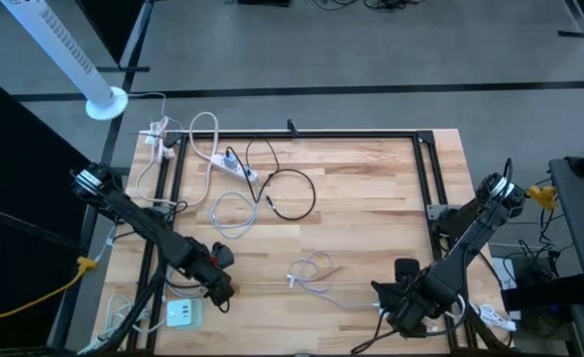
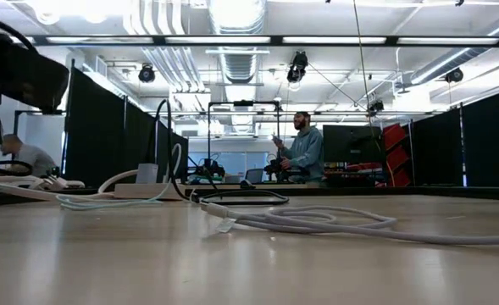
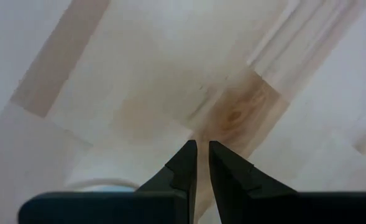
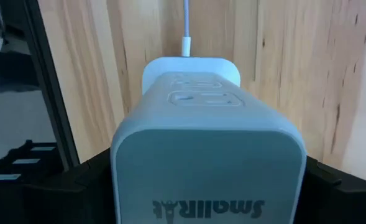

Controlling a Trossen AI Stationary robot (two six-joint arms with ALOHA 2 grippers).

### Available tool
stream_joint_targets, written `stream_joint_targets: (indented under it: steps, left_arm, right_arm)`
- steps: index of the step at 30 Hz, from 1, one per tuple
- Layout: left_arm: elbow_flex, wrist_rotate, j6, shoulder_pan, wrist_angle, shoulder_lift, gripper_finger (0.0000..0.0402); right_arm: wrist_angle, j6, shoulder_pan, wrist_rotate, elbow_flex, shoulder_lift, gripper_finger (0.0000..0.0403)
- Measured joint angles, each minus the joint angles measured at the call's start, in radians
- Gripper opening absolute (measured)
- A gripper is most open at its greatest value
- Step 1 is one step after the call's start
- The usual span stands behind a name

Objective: Insert USB
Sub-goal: Insert the right white charger cable into the bottom right white outlet extension

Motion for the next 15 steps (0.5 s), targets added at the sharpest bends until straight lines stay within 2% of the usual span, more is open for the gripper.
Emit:
stream_joint_targets:
  steps: [15]
  left_arm:
    - [0.04,-0.003,0.027,0.0,-0.009,-0.006,0.003]
  right_arm:
    - [-0.018,0.047,-0.002,0.049,0.014,0.001,0.0294]
